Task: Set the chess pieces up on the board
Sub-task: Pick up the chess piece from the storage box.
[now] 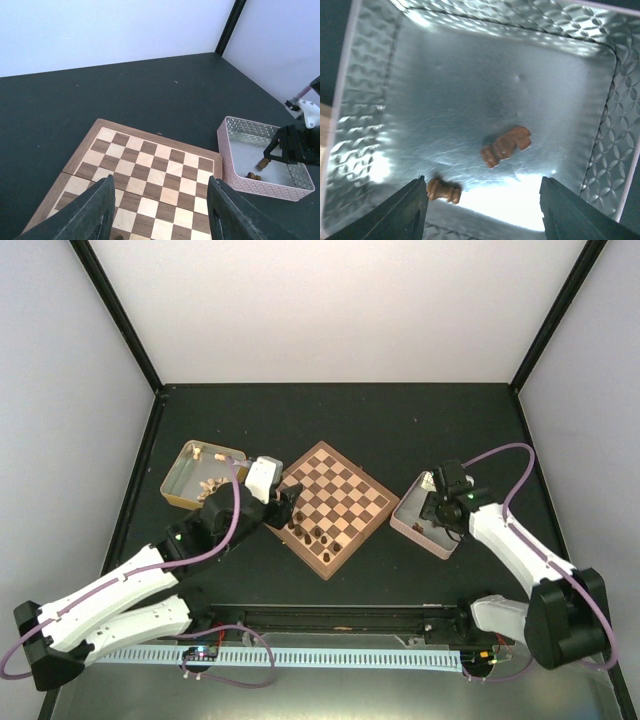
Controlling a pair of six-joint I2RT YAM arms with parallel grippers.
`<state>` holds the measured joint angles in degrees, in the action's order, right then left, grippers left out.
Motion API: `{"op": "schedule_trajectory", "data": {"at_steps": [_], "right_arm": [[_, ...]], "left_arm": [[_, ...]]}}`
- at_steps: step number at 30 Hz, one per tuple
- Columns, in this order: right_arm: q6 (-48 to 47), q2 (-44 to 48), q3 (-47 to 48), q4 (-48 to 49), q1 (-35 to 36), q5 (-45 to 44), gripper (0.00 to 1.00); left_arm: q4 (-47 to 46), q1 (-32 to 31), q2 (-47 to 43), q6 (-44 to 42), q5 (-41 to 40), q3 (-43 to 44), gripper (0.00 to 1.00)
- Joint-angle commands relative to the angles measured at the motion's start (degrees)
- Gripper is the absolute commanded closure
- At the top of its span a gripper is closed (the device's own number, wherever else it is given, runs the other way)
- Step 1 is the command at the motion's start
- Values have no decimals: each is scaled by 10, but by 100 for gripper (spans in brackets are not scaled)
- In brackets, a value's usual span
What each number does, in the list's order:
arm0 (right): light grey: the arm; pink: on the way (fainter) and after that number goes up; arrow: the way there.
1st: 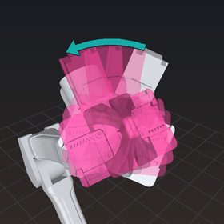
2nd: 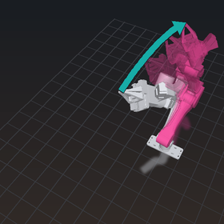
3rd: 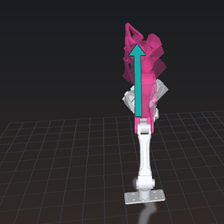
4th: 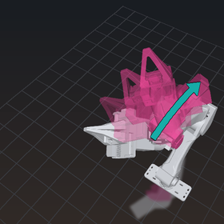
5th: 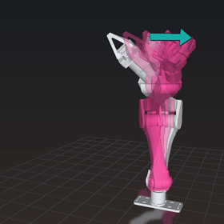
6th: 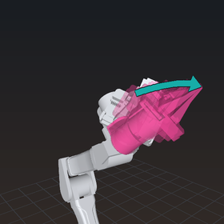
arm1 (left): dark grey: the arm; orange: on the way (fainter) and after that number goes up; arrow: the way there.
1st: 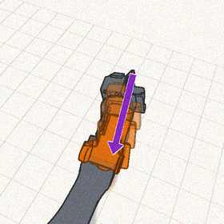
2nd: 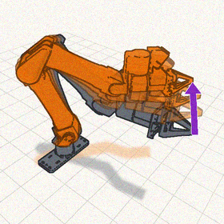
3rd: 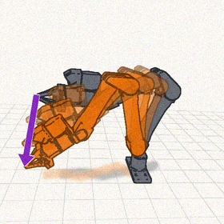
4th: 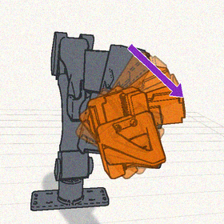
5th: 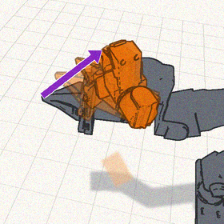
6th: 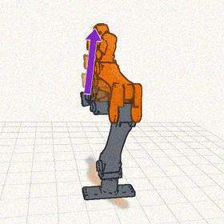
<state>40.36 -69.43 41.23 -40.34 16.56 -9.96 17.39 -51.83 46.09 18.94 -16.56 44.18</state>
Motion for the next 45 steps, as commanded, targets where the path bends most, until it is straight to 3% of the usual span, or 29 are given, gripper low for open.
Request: {"op": "schedule_trajectory", "data": {"at_steps": [1,6,20,26,30,35,40,45], "right_arm": [[51,-39,-4,25,-16,20,45],[106,-75,-15,55,-18,26,58],[140,-145,-6,93,-21,-24,63],[132,-151,-15,103,-22,-34,80],[96,-126,-14,112,-21,-20,87],[1,-48,-21,183,-20,63,89],[-109,42,-37,309,6,223,88],[-147,111,-43,428,56,381,87]], "left_arm": [[-23,-2,1,-15,-21,-7,48],[-20,-1,9,-14,-17,-8,48],[-23,1,19,-24,-15,-7,47],[-22,1,25,-24,-14,-5,47],[-23,2,27,-22,-10,-2,47],[-21,3,39,-16,9,11,47],[-14,12,59,-1,63,45,45],[35,46,88,52,160,136,39]]}}
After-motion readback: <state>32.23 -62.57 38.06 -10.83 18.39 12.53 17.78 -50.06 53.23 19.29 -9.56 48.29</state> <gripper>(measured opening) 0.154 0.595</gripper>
